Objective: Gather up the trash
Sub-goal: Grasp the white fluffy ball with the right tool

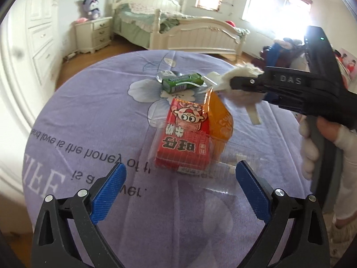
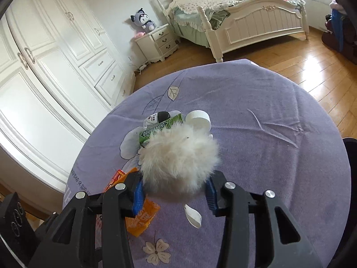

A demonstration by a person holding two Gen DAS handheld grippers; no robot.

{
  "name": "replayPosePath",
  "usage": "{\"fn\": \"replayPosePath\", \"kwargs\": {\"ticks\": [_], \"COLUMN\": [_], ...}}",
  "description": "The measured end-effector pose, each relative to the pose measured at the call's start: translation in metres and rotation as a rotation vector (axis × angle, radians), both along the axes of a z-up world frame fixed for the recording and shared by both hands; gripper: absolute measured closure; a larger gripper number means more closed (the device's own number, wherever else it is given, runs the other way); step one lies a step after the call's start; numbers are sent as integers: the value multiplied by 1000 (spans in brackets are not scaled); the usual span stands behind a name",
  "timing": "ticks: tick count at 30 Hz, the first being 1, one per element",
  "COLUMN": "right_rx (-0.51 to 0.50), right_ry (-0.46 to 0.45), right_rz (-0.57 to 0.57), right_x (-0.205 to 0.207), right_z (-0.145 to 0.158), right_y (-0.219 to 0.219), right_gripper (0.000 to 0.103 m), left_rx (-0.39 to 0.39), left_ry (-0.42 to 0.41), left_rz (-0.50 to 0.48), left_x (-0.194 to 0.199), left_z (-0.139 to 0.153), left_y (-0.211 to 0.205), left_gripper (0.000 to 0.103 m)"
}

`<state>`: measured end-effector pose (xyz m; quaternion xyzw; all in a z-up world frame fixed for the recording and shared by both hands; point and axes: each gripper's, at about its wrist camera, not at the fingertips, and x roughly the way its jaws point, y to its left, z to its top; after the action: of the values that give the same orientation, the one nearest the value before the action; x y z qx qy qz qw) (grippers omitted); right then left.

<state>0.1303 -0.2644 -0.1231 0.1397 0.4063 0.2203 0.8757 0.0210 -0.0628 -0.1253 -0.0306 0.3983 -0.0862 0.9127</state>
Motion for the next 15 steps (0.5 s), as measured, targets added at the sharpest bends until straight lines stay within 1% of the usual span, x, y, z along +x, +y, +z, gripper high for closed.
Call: {"fn": "replayPosePath", "kwargs": {"ticks": [2, 6, 8, 10, 12, 13, 15], "right_rx": [-9, 4, 12, 10, 7, 0, -57], "right_ry": [-12, -8, -5, -4, -1, -2, -4], "right_rz": [2, -3, -5, 1, 10, 11, -1], "right_x": [-9, -13, -15, -14, -14, -15, -13], "right_z": [2, 4, 4, 3, 3, 2, -1], "right_y": [-5, -8, -10, -11, -10, -10, -8], "right_gripper": [60, 60, 60, 60, 60, 60, 60], "left_rx": [39, 28, 45, 47, 52, 45, 22], "left_ry": [-42, -45, -52, -51, -44, -38, -10], "left_rz": [34, 65, 49, 12, 0, 1, 6], "left_x": [-2, -3, -5, -6, -4, -3, 1], "left_z": [5, 7, 8, 8, 9, 9, 8], "left_y": [-6, -14, -23, -27, -28, -26, -25], "left_gripper": [6, 6, 6, 6, 6, 6, 6]}}
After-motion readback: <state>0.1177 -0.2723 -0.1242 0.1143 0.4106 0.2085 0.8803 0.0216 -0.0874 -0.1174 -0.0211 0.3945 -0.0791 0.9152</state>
